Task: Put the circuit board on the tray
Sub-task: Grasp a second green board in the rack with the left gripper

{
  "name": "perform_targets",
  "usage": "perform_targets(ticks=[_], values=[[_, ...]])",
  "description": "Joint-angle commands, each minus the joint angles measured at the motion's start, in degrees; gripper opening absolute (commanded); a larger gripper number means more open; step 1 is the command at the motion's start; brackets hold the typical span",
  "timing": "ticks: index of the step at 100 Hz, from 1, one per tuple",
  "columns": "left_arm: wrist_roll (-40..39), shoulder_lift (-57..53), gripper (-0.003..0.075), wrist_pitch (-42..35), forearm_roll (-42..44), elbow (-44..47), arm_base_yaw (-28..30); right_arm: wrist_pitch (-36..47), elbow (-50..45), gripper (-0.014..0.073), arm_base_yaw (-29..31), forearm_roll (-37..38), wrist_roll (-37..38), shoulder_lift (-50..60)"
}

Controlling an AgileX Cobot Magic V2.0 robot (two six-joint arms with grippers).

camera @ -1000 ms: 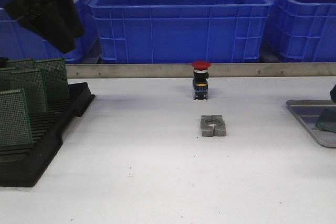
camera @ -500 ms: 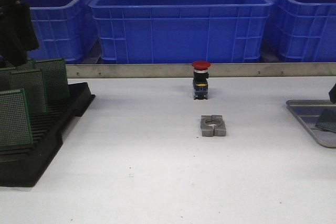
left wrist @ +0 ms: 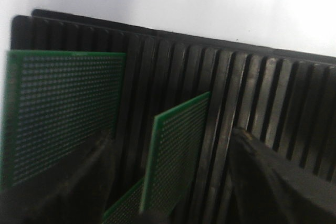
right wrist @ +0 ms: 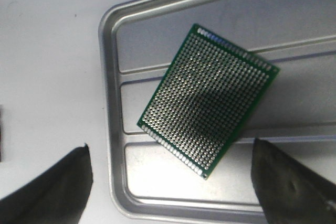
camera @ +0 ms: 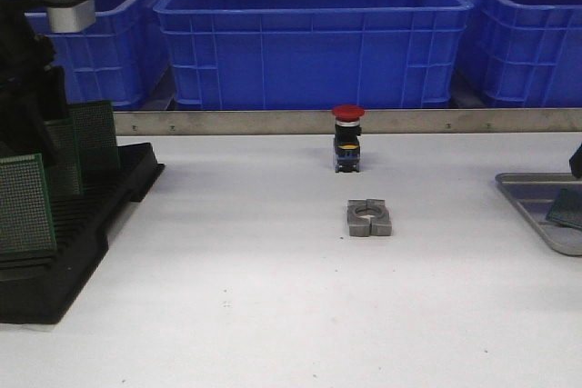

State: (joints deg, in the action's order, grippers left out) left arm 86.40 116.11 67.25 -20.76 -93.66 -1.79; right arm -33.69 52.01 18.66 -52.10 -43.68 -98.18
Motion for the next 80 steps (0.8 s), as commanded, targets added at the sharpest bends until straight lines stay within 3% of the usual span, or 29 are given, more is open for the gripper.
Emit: perform_targets(ticks=[1,19,32,51,80], values=[[-0.73,-2.98,0.0325,-0.03,-2.26,-1.18,0.09,-0.29,1.51,0.0630,0.40,-0.92,-0.42,1.97],[-0.73,-2.98,-0.0023,1.85,-2.26,-2.37,0.09,-0.58,1.51,0.0630,0.40,-0.92,-0.42,1.97],[-0.73,-2.98,-0.0020,6.36,-4.60,-4.25,0.09,-0.58,1.51,0.0630,0.40,-0.92,-0.42,1.97],[-0.85,-4.95,-0.0020,6.37,-13.54,-6.86,-0.61,-3.18,1.70,0.0630,0.40,-0.86,-2.03,2.05],[-0.85,-6.40,-0.0020,6.37,-18.32,-7.46,-6.87,-19.00,5.96,0.0630,-0.89,-2.31,-11.67,5.74]])
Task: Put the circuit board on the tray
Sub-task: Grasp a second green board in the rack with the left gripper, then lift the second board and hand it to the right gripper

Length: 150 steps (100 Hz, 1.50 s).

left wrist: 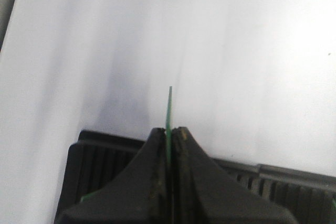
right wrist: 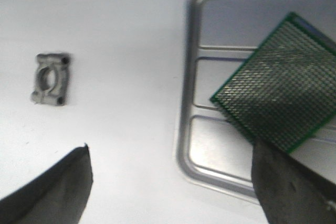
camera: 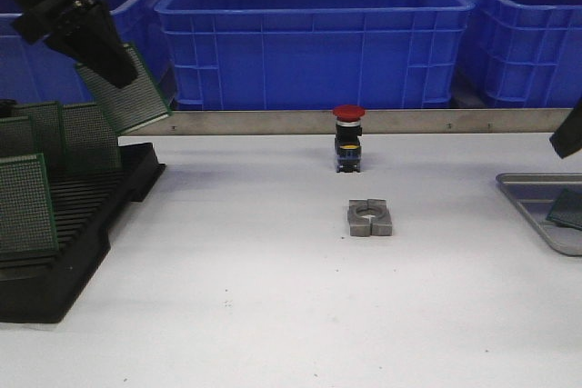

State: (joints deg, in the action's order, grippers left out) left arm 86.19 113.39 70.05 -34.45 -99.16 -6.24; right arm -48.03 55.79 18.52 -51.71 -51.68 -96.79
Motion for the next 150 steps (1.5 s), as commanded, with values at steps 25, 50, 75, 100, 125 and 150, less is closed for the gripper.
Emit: perform_targets(ticks=[25,50,75,100,125,150], values=[[-0.63,-3.69,-0.0020,3.57,-13.40,-1.95,-10.51,-5.70,2.19,0.0630,-10.77,-12.16,-22.73,8.18],[-0.63,-3.69,-0.0020,3.57,-15.05,-1.95,-16.96,-4.23,2.19,0.0630,-21.91,-14.62,-40.61,8.18],[-0.63,-3.69,-0.0020,3.57,-15.52,-1.95,-20.47,2.90,2.19,0.0630,-29.23,-14.67,-44.11,8.10],[-0.63,-3.69,-0.0020,3.57,-16.28,-1.95,-21.14,4.41,2.19,0.0507,-31.33,-18.18,-44.11,7.83],[-0.63,-3.69,-0.0020,3.57,-18.12,-1.95,-21.14,3.81,2.19,-0.0055,-31.33,-19.59,-44.06,7.83],[-0.63,-3.69,0.0262,3.57,-18.38,-1.95,-21.14,3.14,2.13,-0.0069,-31.33,-19.03,-41.86,7.83]])
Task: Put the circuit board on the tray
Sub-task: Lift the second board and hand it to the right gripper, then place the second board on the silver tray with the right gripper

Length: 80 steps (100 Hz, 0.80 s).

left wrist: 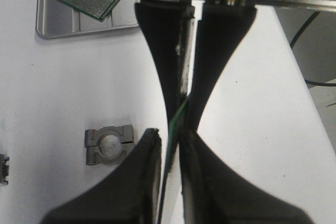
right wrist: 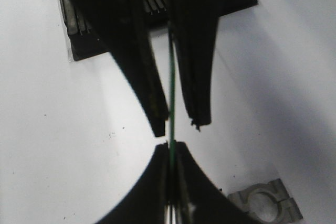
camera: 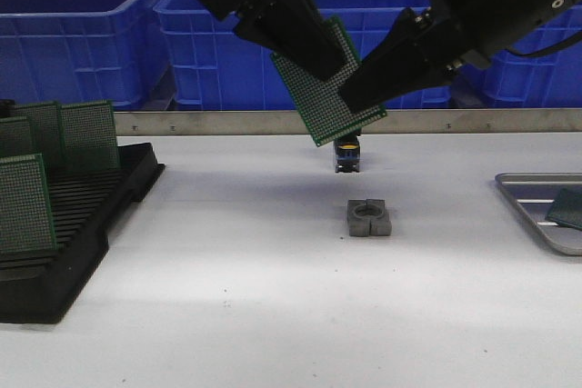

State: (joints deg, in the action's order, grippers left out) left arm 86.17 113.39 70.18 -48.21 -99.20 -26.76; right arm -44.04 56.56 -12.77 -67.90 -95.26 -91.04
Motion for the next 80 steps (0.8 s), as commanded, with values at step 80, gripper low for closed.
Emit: perform_targets(ticks=[80], values=[[-1.01,-3.69,0.0430,3.44,-3.54,-1.92,-0.51,-3.66,0.59,-0.0066,32.13,14.99,40.71,2.05]])
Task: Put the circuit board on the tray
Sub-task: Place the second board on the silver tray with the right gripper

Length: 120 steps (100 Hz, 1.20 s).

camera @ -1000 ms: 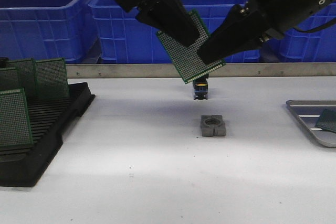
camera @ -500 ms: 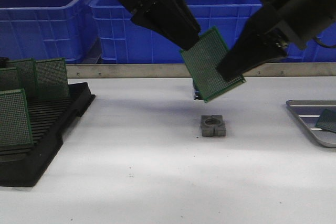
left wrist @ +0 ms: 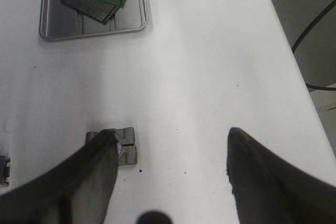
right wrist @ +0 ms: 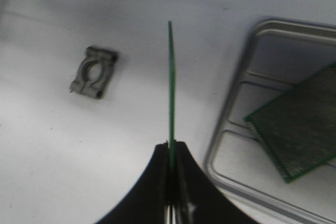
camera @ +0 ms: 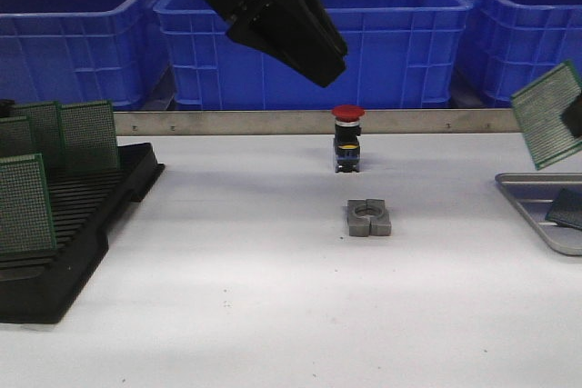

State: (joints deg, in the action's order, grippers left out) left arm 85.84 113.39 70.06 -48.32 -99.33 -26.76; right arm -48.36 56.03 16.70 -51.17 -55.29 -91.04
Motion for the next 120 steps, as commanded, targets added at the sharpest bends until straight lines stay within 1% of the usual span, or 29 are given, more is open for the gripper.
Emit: perform_targets(ticks=[1,5,20,32,47,51,56,61,66,71,73,76,79,82,84,86,88,89,90,91,92,93,94,96,99,104,107,114,120], values=[[-0.68,-3.69,0.0430,3.56,-3.43,-1.79,-0.51,0.90,1.12,-0.0064,2.86,-1.74,0.74,2.05],[-0.68,-3.69,0.0430,3.56,-3.43,-1.79,-0.51,1.32,1.12,-0.0051,3.94,-1.74,0.74,2.05],[-0.68,-3.69,0.0430,3.56,-3.43,-1.79,-0.51,1.88,1.12,0.0069,5.69,-1.74,0.74,1.40],[-0.68,-3.69,0.0430,3.56,-3.54,-1.79,-0.51,3.88,1.12,0.0076,5.69,-1.85,0.74,-1.84],[-0.68,-3.69,0.0430,3.56,-3.54,-1.79,-0.51,4.27,1.12,0.0081,5.69,-1.85,0.74,-5.44],[-0.68,-3.69,0.0430,3.56,-3.54,-1.79,-0.51,4.35,1.12,0.0100,5.69,-1.85,0.74,-5.55],[-0.68,-3.69,0.0430,3.56,-3.54,-1.79,-0.51,4.28,1.21,0.0157,5.69,-1.85,0.74,-5.48],[-0.68,-3.69,0.0430,3.56,-3.54,-1.79,-0.51,3.70,1.64,0.0248,5.69,-1.85,0.74,-5.21],[-0.68,-3.69,0.0424,3.56,-3.54,-1.79,-0.51,3.33,1.98,0.0363,5.69,-1.85,0.74,-4.66],[-1.03,-3.80,0.0393,3.56,-3.25,-1.79,-0.38,2.51,2.24,0.0428,5.69,-1.80,0.68,-3.81],[-1.73,-3.92,0.0369,3.56,-3.09,-1.79,-0.26,2.22,2.35,0.0435,5.69,-1.72,0.68,-3.38],[-2.89,-4.06,0.0328,3.56,-2.98,-1.79,-0.27,1.51,2.41,0.0426,5.69,-1.59,0.68,-2.57],[-4.69,-4.41,0.0263,3.56,-2.66,-1.79,0.01,1.03,2.41,0.0400,5.69,-1.36,0.68,-1.84],[-6.33,-4.74,0.0205,3.56,-1.92,-1.79,0.29,0.66,2.41,0.0356,5.69,-1.24,0.68,-1.07],[-7.56,-5.19,0.0160,3.56,-1.25,-1.79,0.41,0.47,2.41,0.0297,5.69,-0.95,0.68,-0.29],[-8.78,-5.59,0.0113,3.56,-0.25,-1.79,0.51,0.35,2.41,0.0264,5.69,-0.88,0.68,0.16],[-9.70,-6.04,0.0067,3.56,0.60,-1.79,0.87,0.14,2.41,0.0211,5.69,-0.79,0.68,0.80],[-10.67,-6.18,0.0052,3.56,1.44,-1.79,0.88,0.05,2.41,0.0192,5.69,-0.70,0.68,1.04],[-11.22,-6.49,0.0036,3.56,1.87,-1.79,1.04,-0.12,2.41,0.0155,5.69,-0.62,0.68,1.50],[-12.37,-6.66,0.0006,3.56,2.77,-1.79,1.17,-0.22,2.41,0.0137,5.69,-0.57,0.68,1.72],[-12.95,-6.82,-0.0008,3.56,3.24,-1.79,1.17,-0.44,2.41,0.0099,5.69,-0.56,0.68,1.95],[-14.00,-7.14,-0.0019,3.56,4.20,-1.79,1.32,-0.55,2.41,0.0081,5.69,-0.51,0.68,2.43],[-14.53,-7.27,-0.0017,3.56,4.67,-1.79,1.33,-0.66,2.41,0.0043,5.69,-0.51,0.68,2.67],[-16.30,-7.74,-0.0020,3.56,5.89,-1.79,1.65,-1.04,2.41,0.0006,5.69,-0.51,0.63,3.37],[-18.70,-8.39,-0.0020,3.56,7.31,-1.79,1.94,-1.61,2.41,-0.0081,5.69,-0.51,0.37,4.28],[-22.65,-9.55,-0.0020,3.56,9.29,-1.79,2.72,-2.00,2.41,-0.0057,5.64,-0.51,0.12,6.18],[-24.95,-10.16,-0.0020,3.56,10.80,-1.79,3.13,-2.00,2.34,-0.0062,5.58,-0.51,0.12,7.18],[-28.33,-11.81,-0.0020,3.56,12.60,-1.55,4.46,-1.42,1.94,-0.0061,5.05,-0.51,-0.13,9.96],[-30.32,-13.15,-0.0020,3.56,12.48,-0.96,5.88,-0.54,1.41,-0.0061,4.35,-0.51,-0.92,11.96]])
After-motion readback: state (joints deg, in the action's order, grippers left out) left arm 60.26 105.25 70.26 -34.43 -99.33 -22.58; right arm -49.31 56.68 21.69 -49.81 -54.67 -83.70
